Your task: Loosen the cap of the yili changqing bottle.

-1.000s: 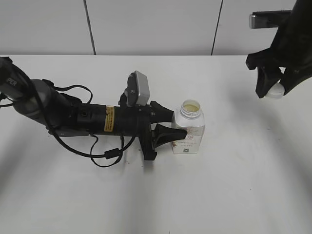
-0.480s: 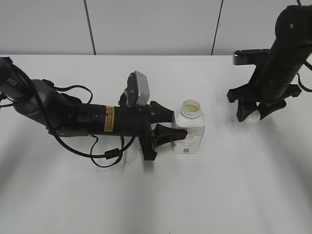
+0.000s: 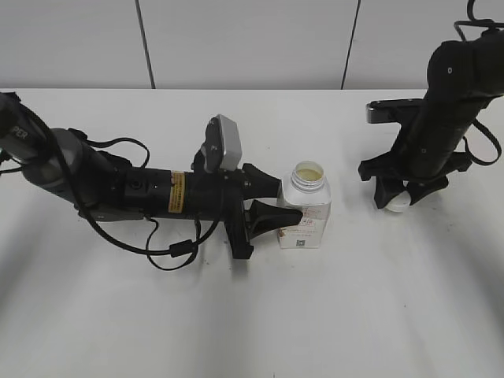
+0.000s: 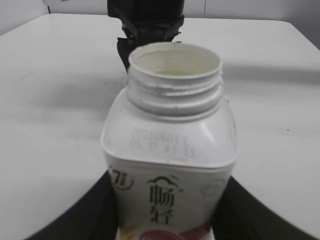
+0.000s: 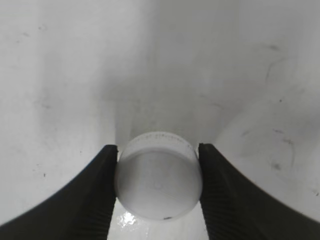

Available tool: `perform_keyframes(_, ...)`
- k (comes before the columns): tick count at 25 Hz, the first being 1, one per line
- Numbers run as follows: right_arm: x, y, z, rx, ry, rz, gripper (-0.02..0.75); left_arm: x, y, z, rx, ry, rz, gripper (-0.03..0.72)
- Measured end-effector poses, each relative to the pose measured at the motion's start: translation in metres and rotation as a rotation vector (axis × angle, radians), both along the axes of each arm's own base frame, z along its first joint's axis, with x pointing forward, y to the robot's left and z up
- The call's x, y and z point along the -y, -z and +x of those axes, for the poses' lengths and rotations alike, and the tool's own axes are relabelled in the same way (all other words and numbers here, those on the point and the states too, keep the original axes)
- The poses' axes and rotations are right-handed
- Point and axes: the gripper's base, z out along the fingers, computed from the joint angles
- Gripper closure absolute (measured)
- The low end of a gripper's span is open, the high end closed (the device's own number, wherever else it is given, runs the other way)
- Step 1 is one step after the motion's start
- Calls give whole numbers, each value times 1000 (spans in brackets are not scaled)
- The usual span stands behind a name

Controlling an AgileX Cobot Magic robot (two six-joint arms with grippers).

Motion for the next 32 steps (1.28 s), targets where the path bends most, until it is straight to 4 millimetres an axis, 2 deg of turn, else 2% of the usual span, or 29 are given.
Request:
perform_keyframes(3, -1, -1, 1, 8, -18, 3, 329, 0, 0, 0, 0, 0, 0, 356)
perform_keyframes(7, -2, -5, 4, 18, -27, 16, 170, 0, 0, 0, 0, 0, 0, 356)
perform_keyframes(9, -3, -7, 6, 18, -29, 19, 143, 0, 0, 0, 0, 0, 0, 344)
perform_keyframes(16, -5, -18, 9, -17, -48, 20, 141, 0, -1, 0, -22, -3, -8, 127)
perform_keyframes(24, -5, -51, 10, 34, -73, 30, 142, -9, 2, -2, -46, 53, 25, 105)
perform_keyframes(28, -5, -60, 8, 53, -75, 35, 142, -18, 3, -1, -64, 70, 51, 104)
perform_keyframes(32, -5, -70, 7, 75, -78, 40, 142, -30, -7, 7, -56, 46, 77, 104)
